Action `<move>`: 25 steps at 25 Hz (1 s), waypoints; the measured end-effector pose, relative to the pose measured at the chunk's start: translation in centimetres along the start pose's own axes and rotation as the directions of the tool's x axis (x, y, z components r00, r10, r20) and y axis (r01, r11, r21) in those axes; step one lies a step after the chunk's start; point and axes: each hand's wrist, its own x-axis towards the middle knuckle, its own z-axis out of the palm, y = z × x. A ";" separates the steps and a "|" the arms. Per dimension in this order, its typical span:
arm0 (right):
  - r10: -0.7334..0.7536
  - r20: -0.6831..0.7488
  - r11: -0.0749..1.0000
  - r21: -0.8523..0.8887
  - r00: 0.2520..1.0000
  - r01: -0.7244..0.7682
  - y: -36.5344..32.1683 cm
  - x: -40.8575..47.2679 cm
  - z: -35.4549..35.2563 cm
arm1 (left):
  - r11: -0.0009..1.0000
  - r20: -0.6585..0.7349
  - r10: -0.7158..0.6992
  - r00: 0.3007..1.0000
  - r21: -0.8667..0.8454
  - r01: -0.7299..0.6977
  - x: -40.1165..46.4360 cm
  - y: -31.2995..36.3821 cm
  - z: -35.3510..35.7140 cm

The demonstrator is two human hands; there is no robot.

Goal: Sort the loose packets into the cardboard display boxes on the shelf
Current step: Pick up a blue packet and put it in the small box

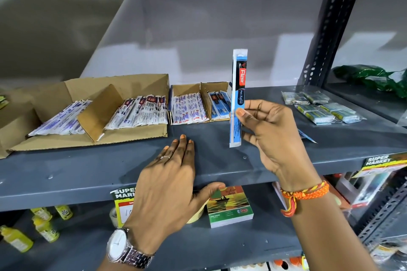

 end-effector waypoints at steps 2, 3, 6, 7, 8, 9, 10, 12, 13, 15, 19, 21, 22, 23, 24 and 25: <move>-0.041 0.013 0.999 -0.033 0.999 0.042 -0.1 -0.6 0.1 | 1.000 -0.002 0.004 1.000 -0.006 -0.004 0.0 0.0 0.0; -0.054 0.016 0.997 -0.051 0.998 0.055 -0.2 -0.7 0.2 | 1.000 -0.003 0.003 1.000 -0.006 -0.003 0.0 0.0 0.0; -0.061 0.023 0.995 -0.073 0.998 0.063 -0.4 -0.4 0.4 | 1.000 -0.007 0.001 1.000 -0.003 -0.001 0.0 0.0 0.1; -0.057 0.027 0.996 -0.072 0.998 0.059 -0.6 -0.1 0.4 | 1.000 -0.009 -0.001 1.000 0.002 0.001 0.0 0.0 0.1; -0.048 0.032 0.996 -0.069 0.998 0.050 -0.9 0.3 0.4 | 1.000 -0.011 -0.004 1.000 0.010 0.005 0.0 0.0 0.1; -0.036 0.033 0.997 -0.063 0.999 0.038 -1.2 1.0 0.3 | 1.000 -0.013 -0.009 1.000 0.016 0.010 0.0 0.1 0.1; -0.025 0.027 0.998 -0.059 0.999 0.027 -1.6 1.9 0.2 | 1.000 -0.014 -0.016 1.000 0.021 0.016 0.0 0.1 0.0; -0.027 -0.012 0.995 -0.093 1.000 0.026 -2.1 4.7 0.0 | 0.999 -0.021 -0.033 0.999 0.020 0.034 -0.1 0.2 0.0; -0.036 -0.031 0.991 -0.128 0.999 0.032 -2.2 6.3 -0.1 | 0.999 -0.029 -0.044 0.999 0.015 0.044 -0.2 0.2 0.0; -0.037 -0.046 0.967 -0.252 0.998 0.024 -2.2 9.6 0.1 | 0.998 -0.045 -0.068 0.997 0.004 0.068 -0.3 0.4 0.2; -0.016 0.055 0.759 -0.650 0.998 0.048 -1.3 13.9 1.7 | 0.997 -0.066 -0.079 0.995 -0.004 0.078 -0.2 0.5 0.5; -0.019 0.119 0.574 -0.812 0.993 0.108 -0.8 14.8 3.1 | 0.997 -0.071 -0.078 0.994 -0.008 0.078 -0.2 0.5 0.7; -0.018 0.144 0.493 -0.860 0.989 0.134 -0.5 15.0 3.7 | 0.997 -0.072 -0.078 0.994 -0.010 0.077 -0.1 0.4 0.7; -0.018 0.162 0.434 -0.888 0.987 0.154 -0.1 15.3 4.1 | 0.997 -0.074 -0.077 0.994 -0.011 0.076 -0.2 0.4 0.8; -0.015 0.176 0.395 -0.903 0.984 0.168 0.5 15.6 4.4 | 0.997 -0.076 -0.077 0.994 -0.011 0.076 -0.2 0.4 0.8; -0.009 0.191 0.368 -0.912 0.982 0.180 1.0 15.7 4.6 | 0.997 -0.079 -0.079 0.994 -0.010 0.078 -0.2 0.4 0.8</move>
